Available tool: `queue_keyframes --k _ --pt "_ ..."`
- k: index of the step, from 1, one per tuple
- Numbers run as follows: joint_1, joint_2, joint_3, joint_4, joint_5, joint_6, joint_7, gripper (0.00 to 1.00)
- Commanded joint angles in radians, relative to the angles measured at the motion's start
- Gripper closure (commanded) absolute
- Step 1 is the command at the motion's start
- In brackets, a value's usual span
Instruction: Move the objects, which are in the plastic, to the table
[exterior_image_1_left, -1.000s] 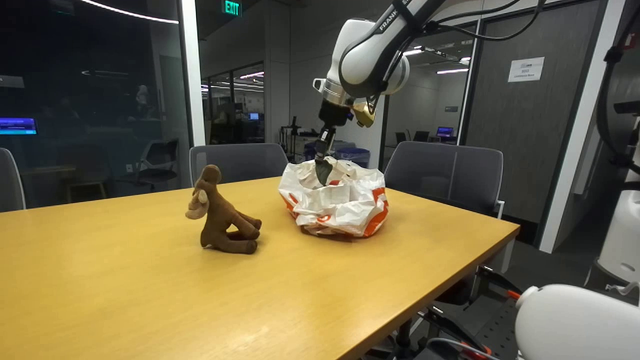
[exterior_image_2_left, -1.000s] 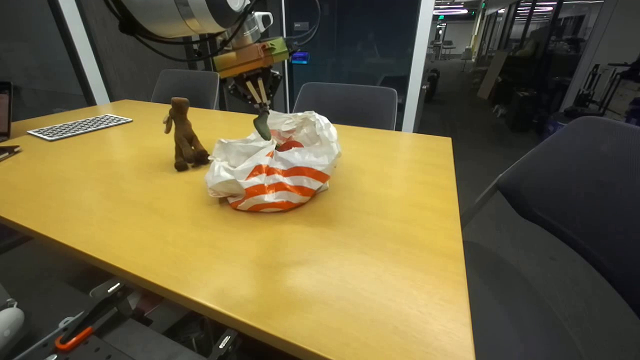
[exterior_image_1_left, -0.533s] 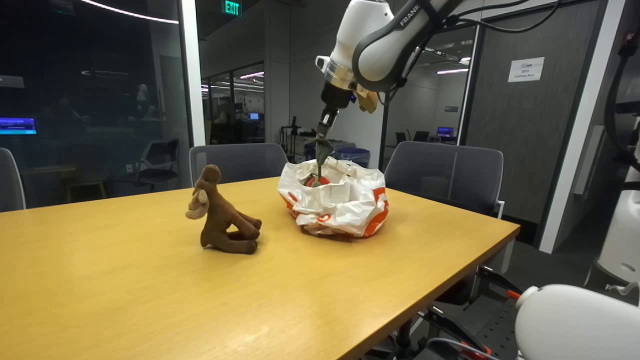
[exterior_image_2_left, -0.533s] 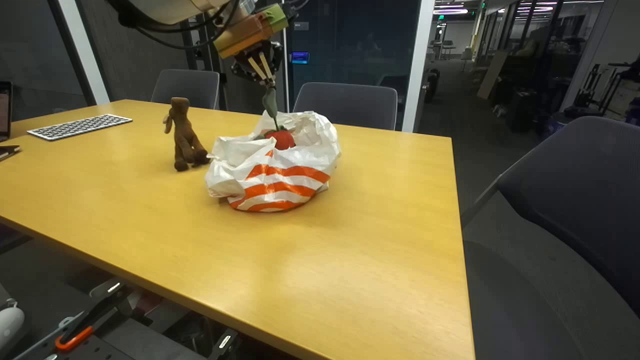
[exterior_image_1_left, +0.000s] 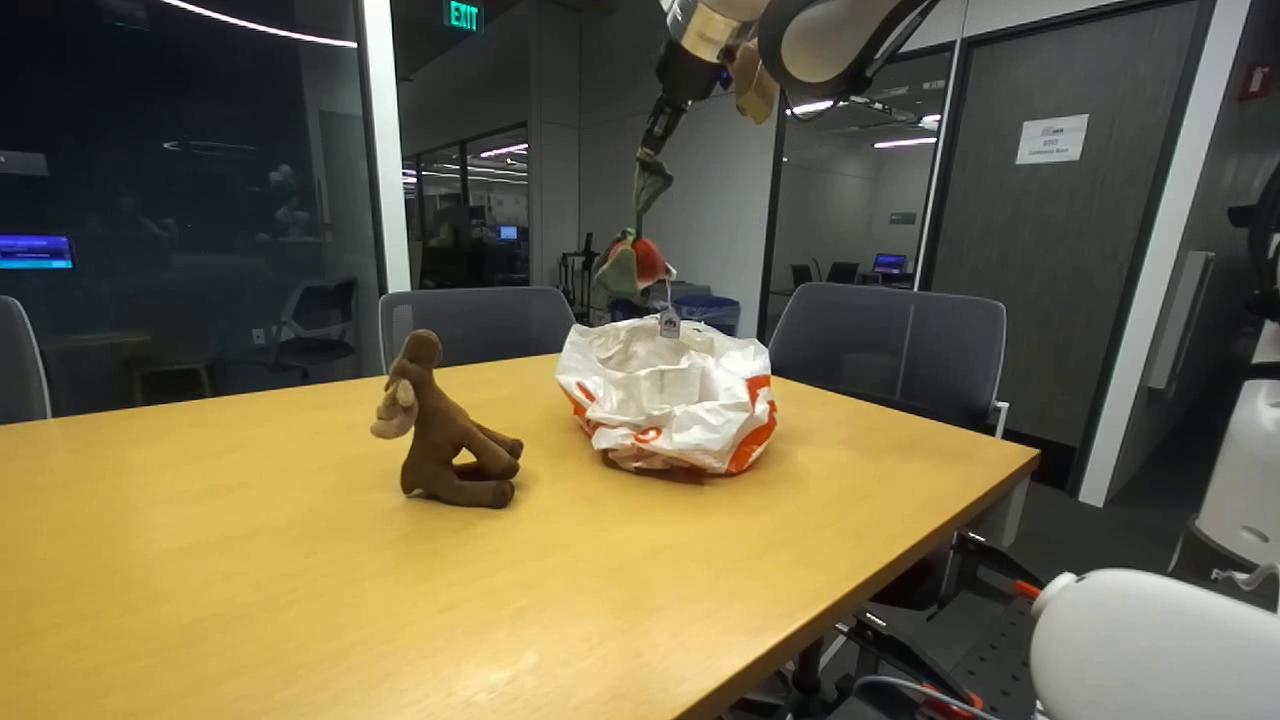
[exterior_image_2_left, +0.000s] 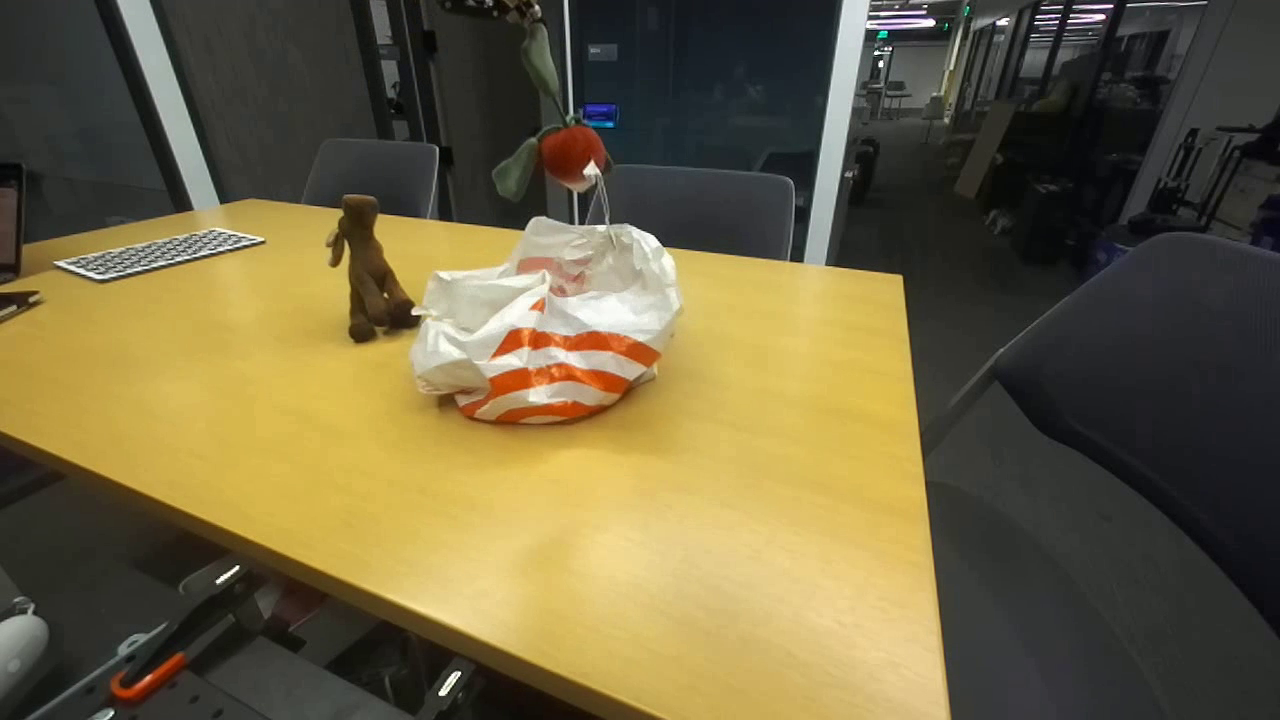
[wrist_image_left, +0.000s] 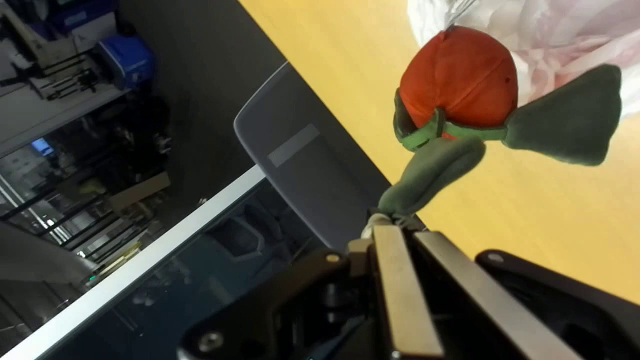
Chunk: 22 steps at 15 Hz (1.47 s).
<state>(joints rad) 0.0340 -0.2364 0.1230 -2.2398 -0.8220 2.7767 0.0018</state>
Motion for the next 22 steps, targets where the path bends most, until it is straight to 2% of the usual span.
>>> queue_keyframes --k 1,4,8,10,12,16,18,19,20,21,22 --pt "0.031 -0.086 0.010 -0.019 0.032 0.019 -0.012 0.99" --pt "0.162 -0.130 -0.019 -0.078 0.290 0.081 -0.165 0.99" --pt "0.418 -0.149 -0.100 -0.128 0.617 0.037 -0.351 0.99" --pt "0.536 -0.111 -0.176 -0.151 0.782 0.033 -0.469 0.99" --pt "0.624 -0.080 -0.243 -0.179 0.924 -0.014 -0.575 0.99" --pt "0.812 -0.021 -0.404 -0.204 1.261 -0.107 -0.882 0.99" --pt "0.856 0.012 -0.454 -0.178 1.419 -0.202 -1.030 0.99" --pt "0.772 0.035 -0.383 -0.164 1.489 -0.252 -1.087 0.99" --pt "0.738 0.055 -0.365 -0.156 1.514 -0.293 -1.106 0.72" --pt "0.698 0.069 -0.342 -0.144 1.539 -0.329 -1.126 0.71" --pt "0.652 0.083 -0.314 -0.135 1.537 -0.350 -1.127 0.64"
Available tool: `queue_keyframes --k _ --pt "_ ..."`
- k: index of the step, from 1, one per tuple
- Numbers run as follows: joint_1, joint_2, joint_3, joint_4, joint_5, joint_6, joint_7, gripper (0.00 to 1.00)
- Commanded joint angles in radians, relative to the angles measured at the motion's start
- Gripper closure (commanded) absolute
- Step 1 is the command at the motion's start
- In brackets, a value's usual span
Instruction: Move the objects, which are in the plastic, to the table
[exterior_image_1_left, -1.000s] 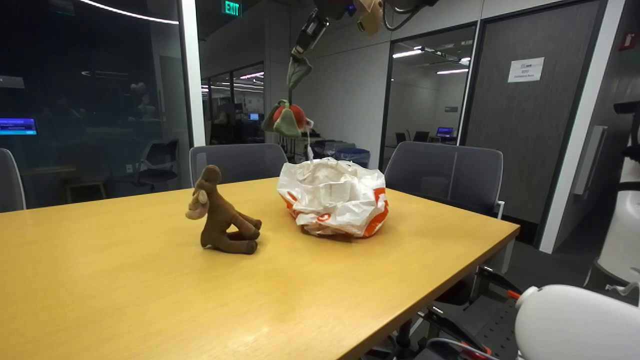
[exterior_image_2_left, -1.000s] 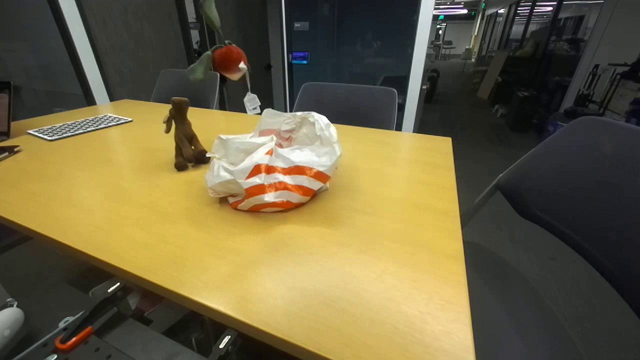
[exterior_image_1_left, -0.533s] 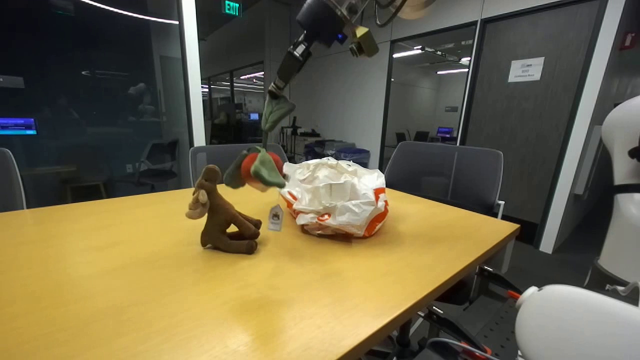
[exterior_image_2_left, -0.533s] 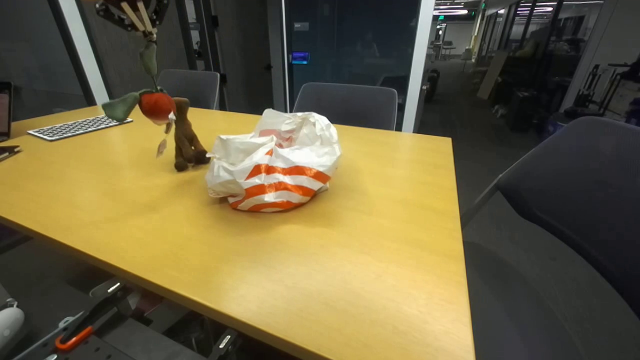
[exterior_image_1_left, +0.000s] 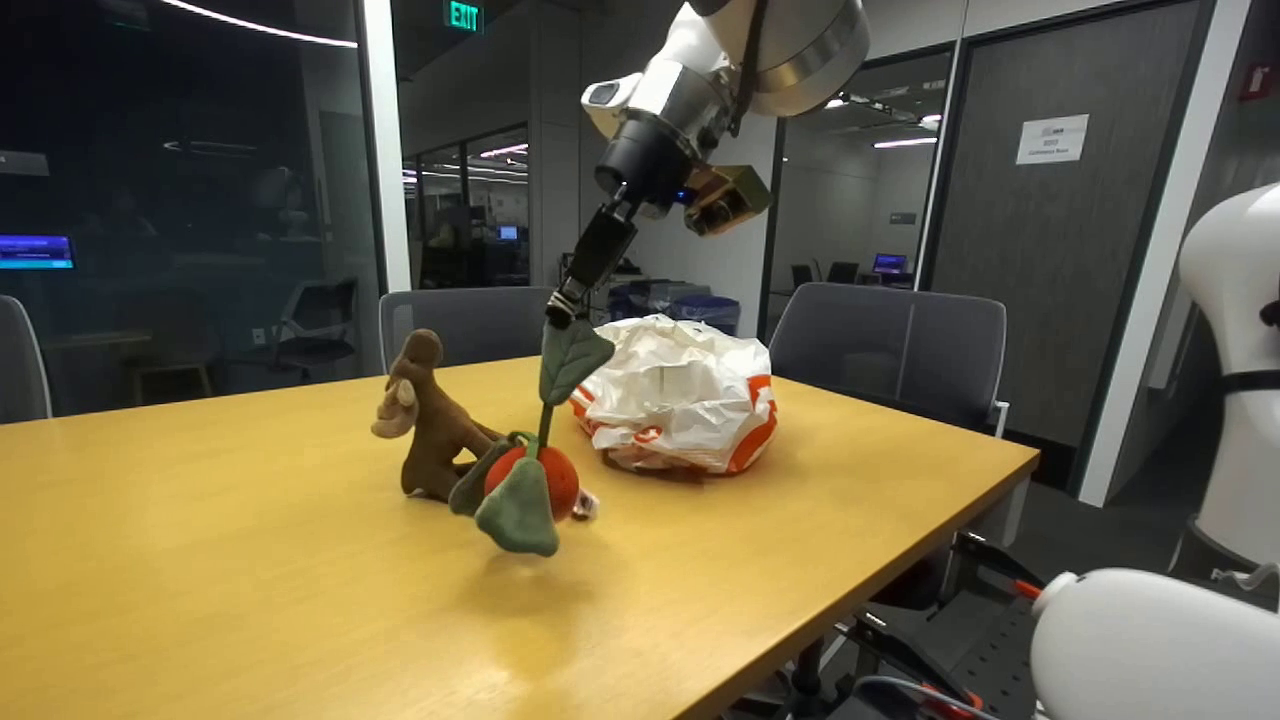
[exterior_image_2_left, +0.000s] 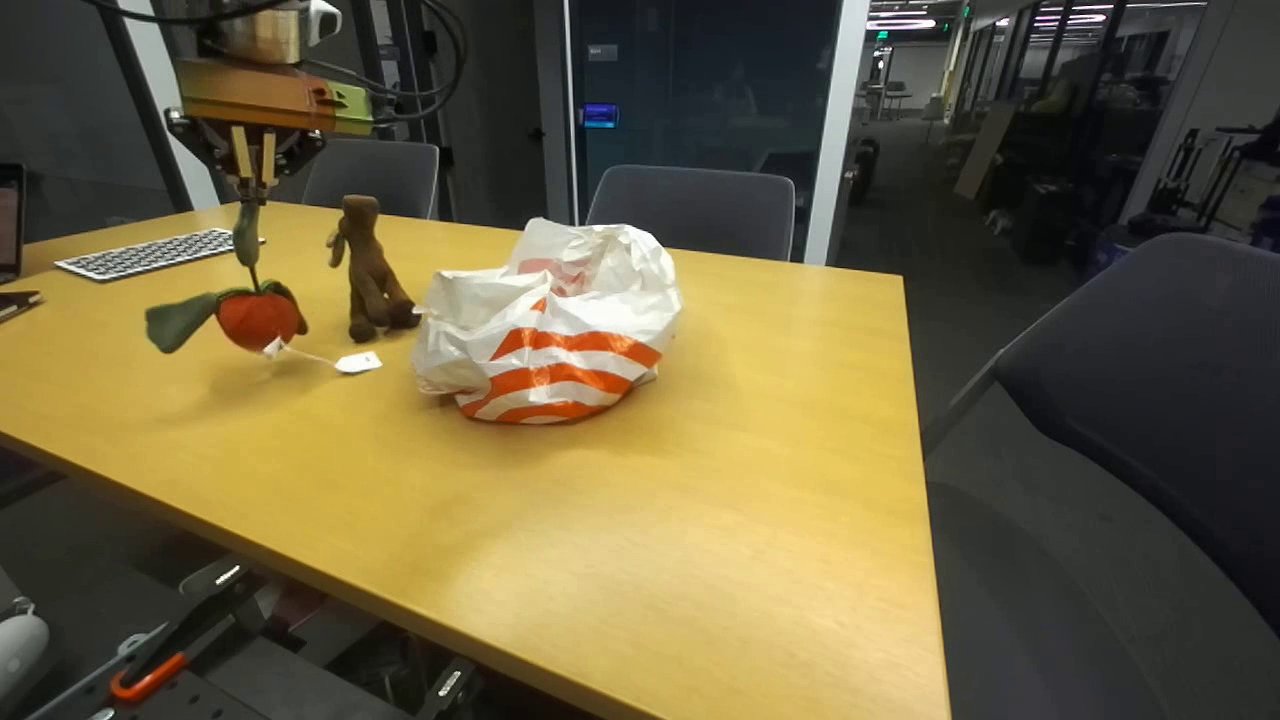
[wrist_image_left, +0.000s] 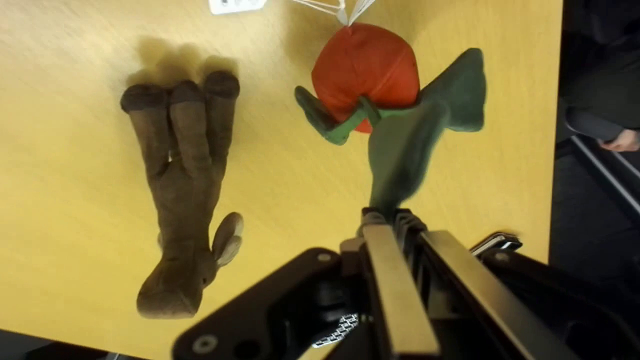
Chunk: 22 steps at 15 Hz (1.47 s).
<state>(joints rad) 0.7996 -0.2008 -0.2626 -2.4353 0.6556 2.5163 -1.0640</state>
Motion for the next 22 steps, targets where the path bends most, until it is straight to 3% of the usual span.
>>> queue_keyframes --k 1,6,10,13,14,22 --pt "-0.160 0.055 0.102 0.069 0.047 -0.105 -0.052 0.57" --pt "-0.383 0.093 0.247 0.135 -0.049 -0.095 0.037 0.27" --pt "-0.513 0.135 0.287 0.254 -0.175 -0.121 0.170 0.00" --pt "-0.579 0.151 0.297 0.367 -0.307 -0.202 0.333 0.00" --pt "-0.570 0.122 0.306 0.270 -0.243 -0.137 0.233 0.00" --pt "-0.586 0.128 0.323 0.270 -0.254 -0.150 0.245 0.00"
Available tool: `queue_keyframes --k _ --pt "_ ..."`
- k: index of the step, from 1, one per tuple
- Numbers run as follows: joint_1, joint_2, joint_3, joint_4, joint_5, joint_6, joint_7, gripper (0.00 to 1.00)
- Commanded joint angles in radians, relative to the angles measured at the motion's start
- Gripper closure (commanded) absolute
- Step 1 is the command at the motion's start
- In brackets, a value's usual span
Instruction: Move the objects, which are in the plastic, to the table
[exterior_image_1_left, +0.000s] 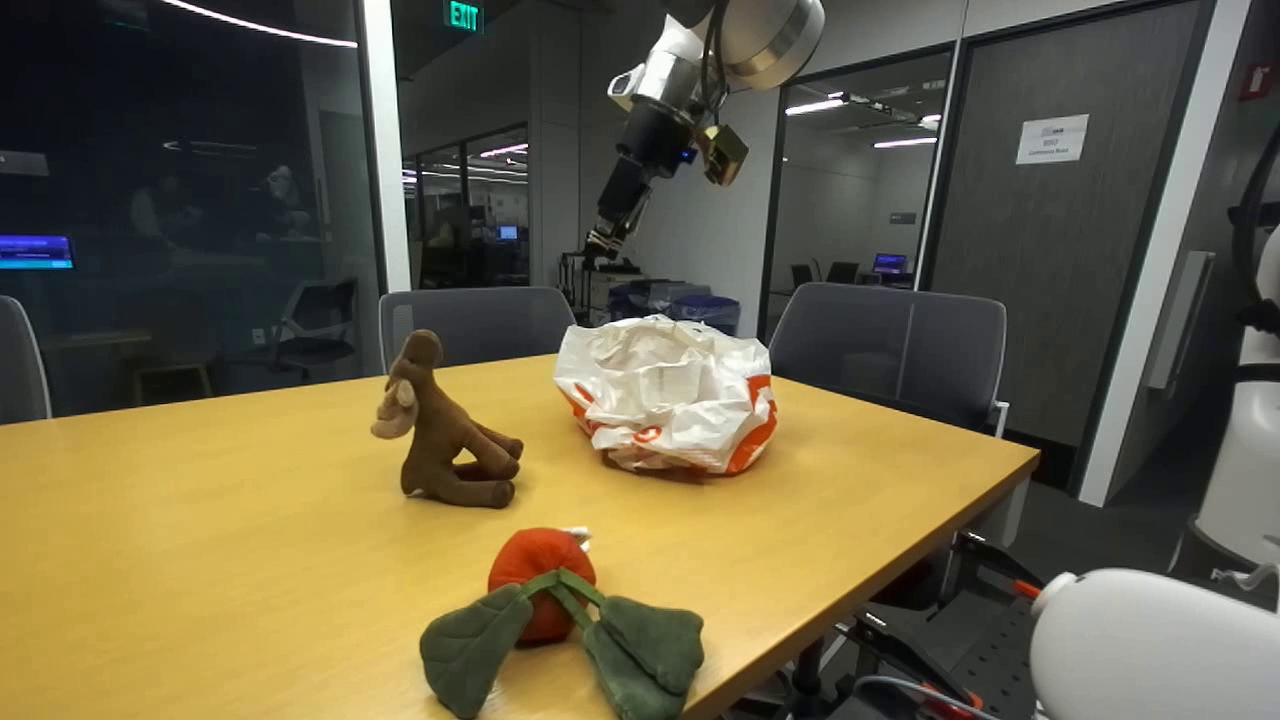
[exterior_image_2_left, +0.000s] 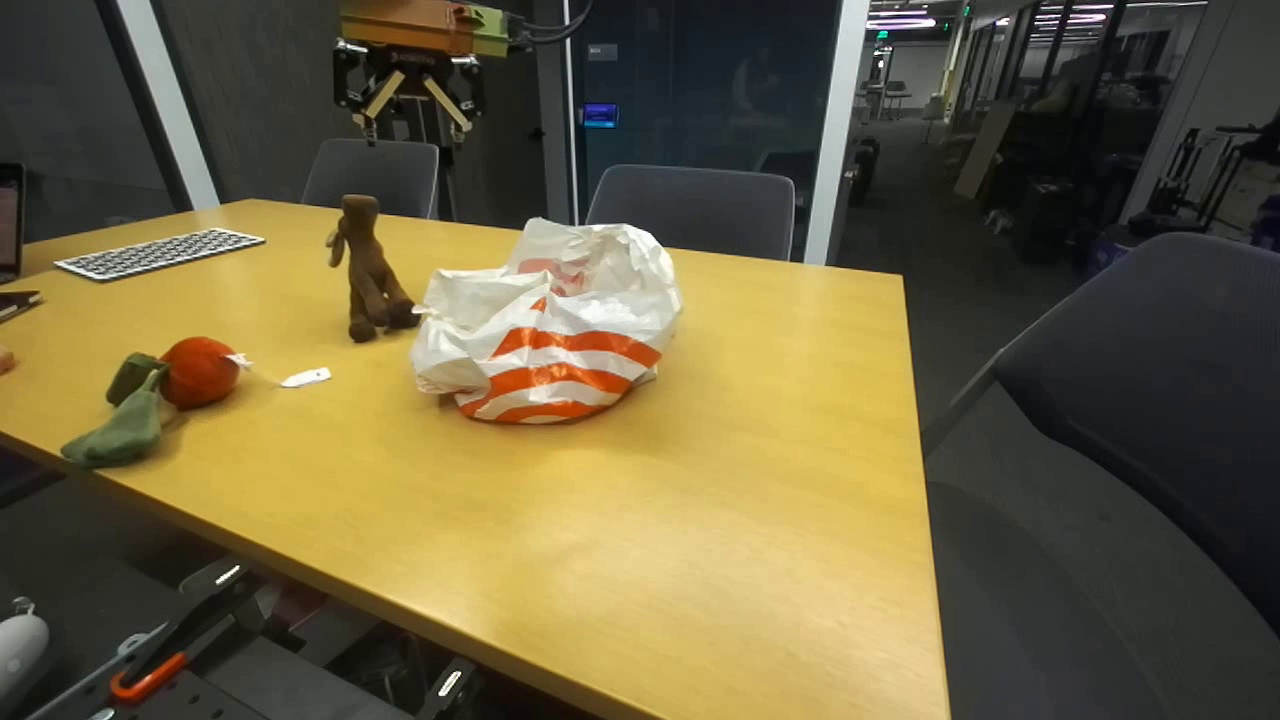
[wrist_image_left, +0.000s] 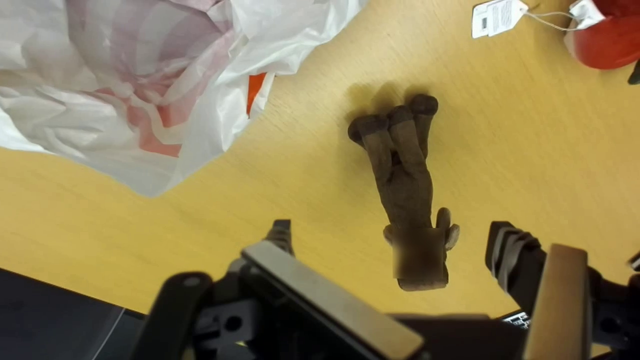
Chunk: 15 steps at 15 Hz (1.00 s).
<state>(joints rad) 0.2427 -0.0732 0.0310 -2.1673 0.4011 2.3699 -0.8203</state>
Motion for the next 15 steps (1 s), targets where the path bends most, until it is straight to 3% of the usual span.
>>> queue_keyframes --k 1,5,9,12,15 --pt "-0.031 0.004 0.032 0.018 -0.020 -0.012 0.017 0.00" --pt "-0.070 0.045 0.028 0.037 -0.157 0.082 0.104 0.00" --pt "-0.102 0.094 0.029 0.016 -0.111 0.167 0.170 0.00" --pt "-0.111 0.135 0.042 -0.027 -0.133 0.284 0.290 0.00" --pt "-0.112 0.134 0.074 -0.100 -0.071 0.377 0.322 0.00"
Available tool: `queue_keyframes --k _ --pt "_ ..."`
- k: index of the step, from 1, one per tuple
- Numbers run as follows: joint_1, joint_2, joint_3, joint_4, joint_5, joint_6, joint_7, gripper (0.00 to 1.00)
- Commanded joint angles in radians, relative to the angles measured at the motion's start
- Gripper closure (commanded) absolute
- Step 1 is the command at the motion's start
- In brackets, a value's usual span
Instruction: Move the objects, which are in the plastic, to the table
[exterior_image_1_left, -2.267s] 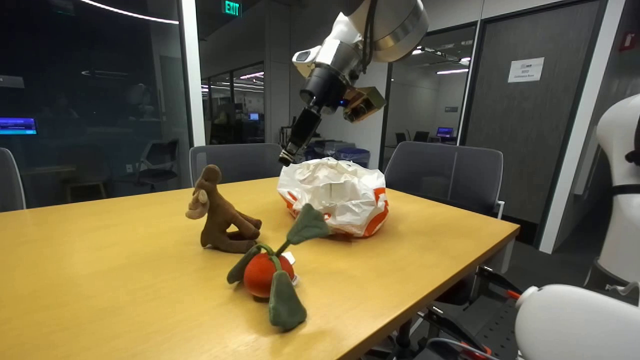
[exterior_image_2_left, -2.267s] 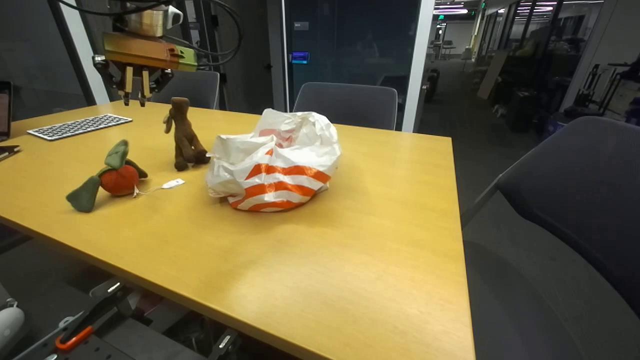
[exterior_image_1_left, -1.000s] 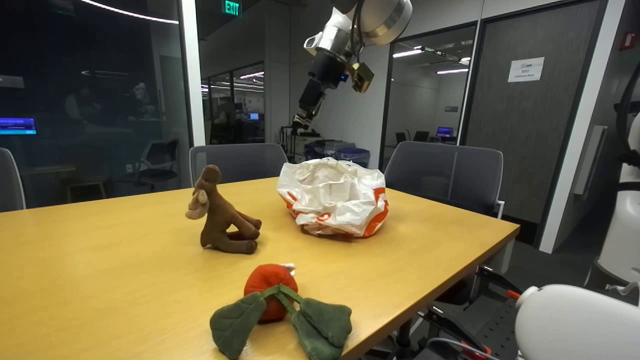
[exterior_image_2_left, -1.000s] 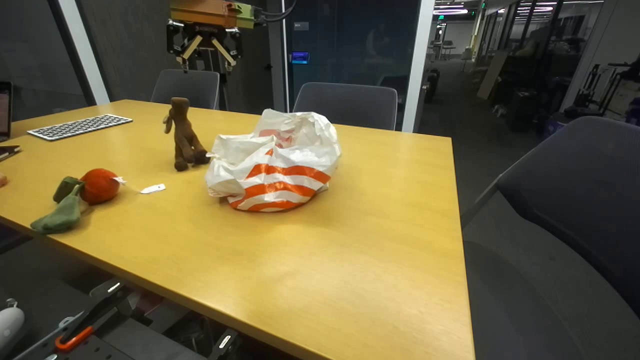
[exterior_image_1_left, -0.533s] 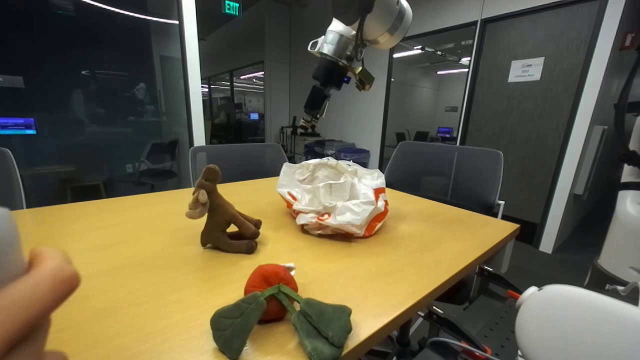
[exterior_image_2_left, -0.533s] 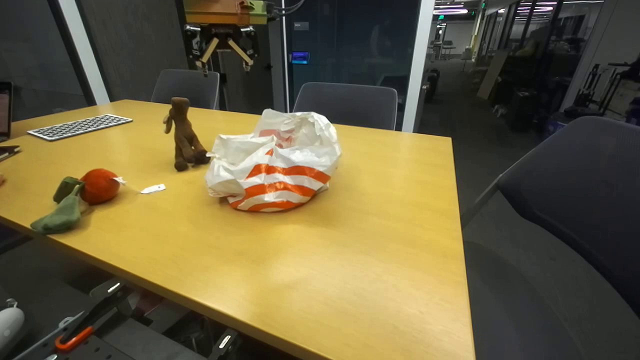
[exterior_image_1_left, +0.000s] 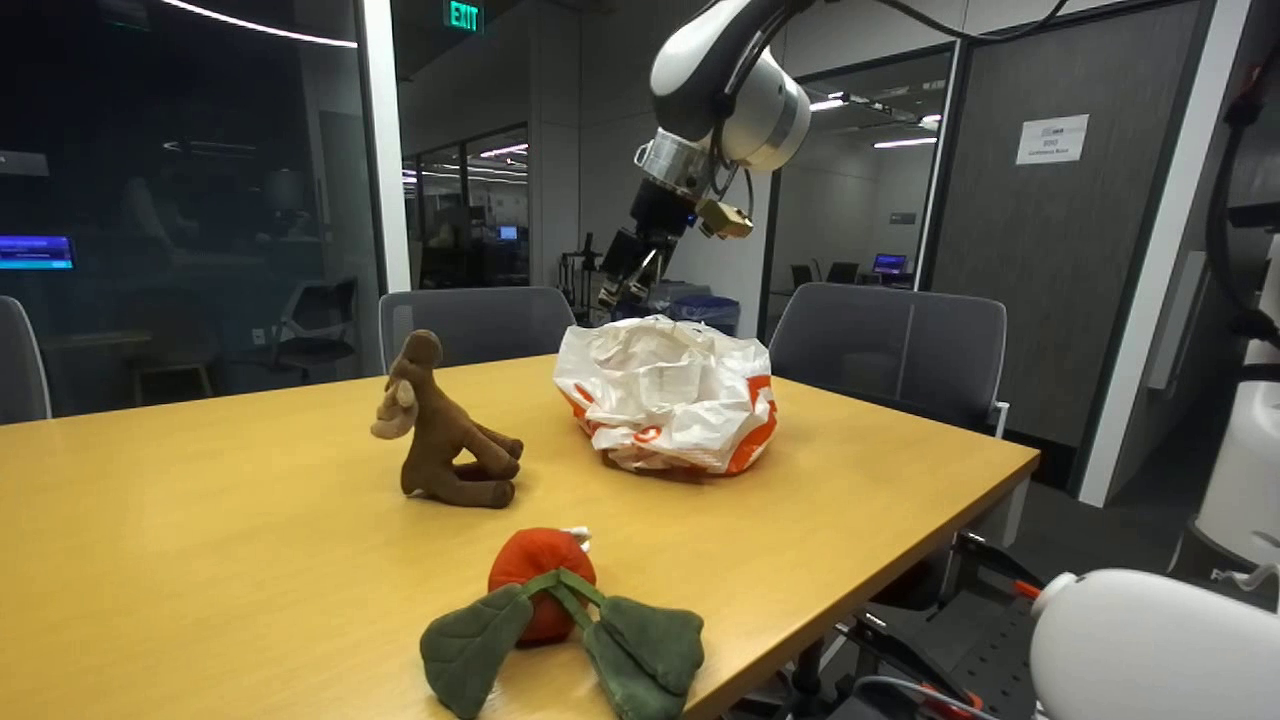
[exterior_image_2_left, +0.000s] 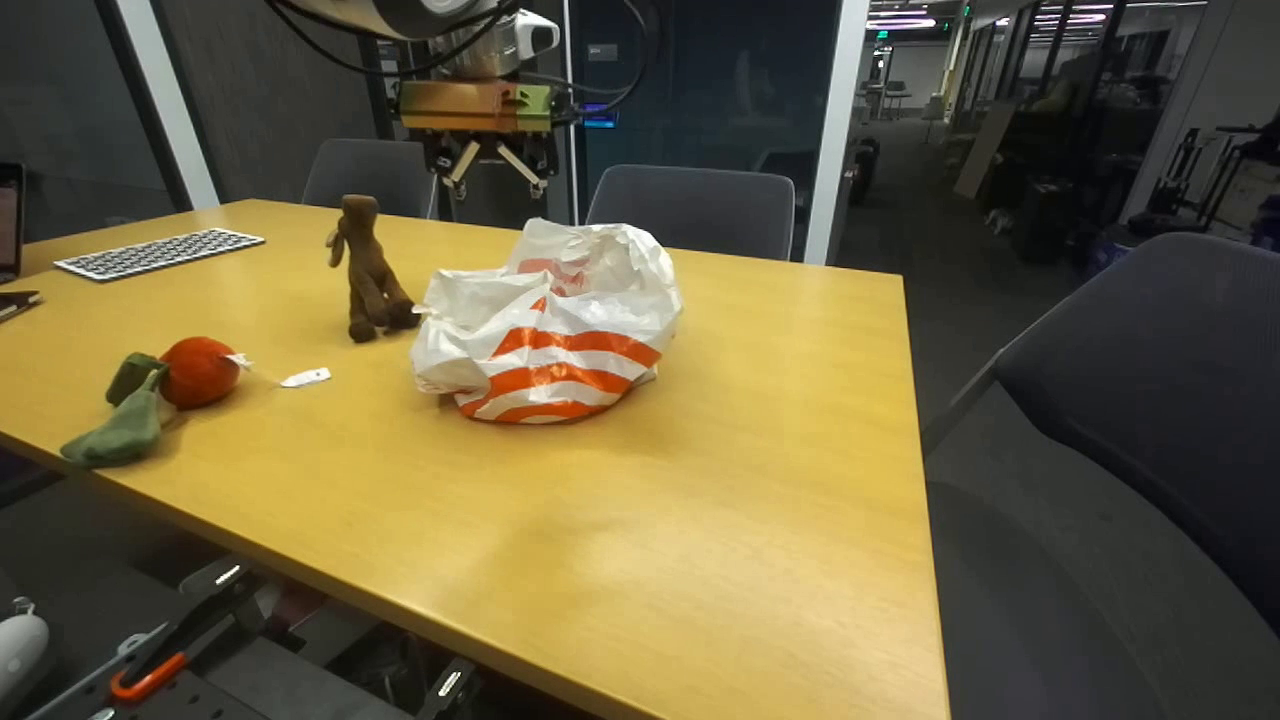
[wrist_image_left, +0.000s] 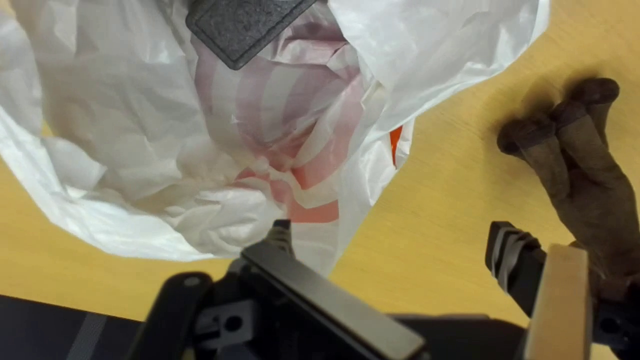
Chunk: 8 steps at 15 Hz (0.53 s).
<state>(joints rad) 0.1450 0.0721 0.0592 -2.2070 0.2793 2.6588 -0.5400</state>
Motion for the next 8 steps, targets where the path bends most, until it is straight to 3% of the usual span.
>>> queue_keyframes --k 1,5,7,8 --pt "-0.014 -0.017 0.059 -0.090 0.061 0.113 0.045 0.00" --pt "-0.015 -0.004 0.088 -0.176 0.091 0.207 0.107 0.00" --pt "-0.011 0.005 0.065 -0.212 -0.033 0.274 0.215 0.00" --pt "-0.015 -0.005 0.077 -0.213 -0.012 0.279 0.215 0.00"
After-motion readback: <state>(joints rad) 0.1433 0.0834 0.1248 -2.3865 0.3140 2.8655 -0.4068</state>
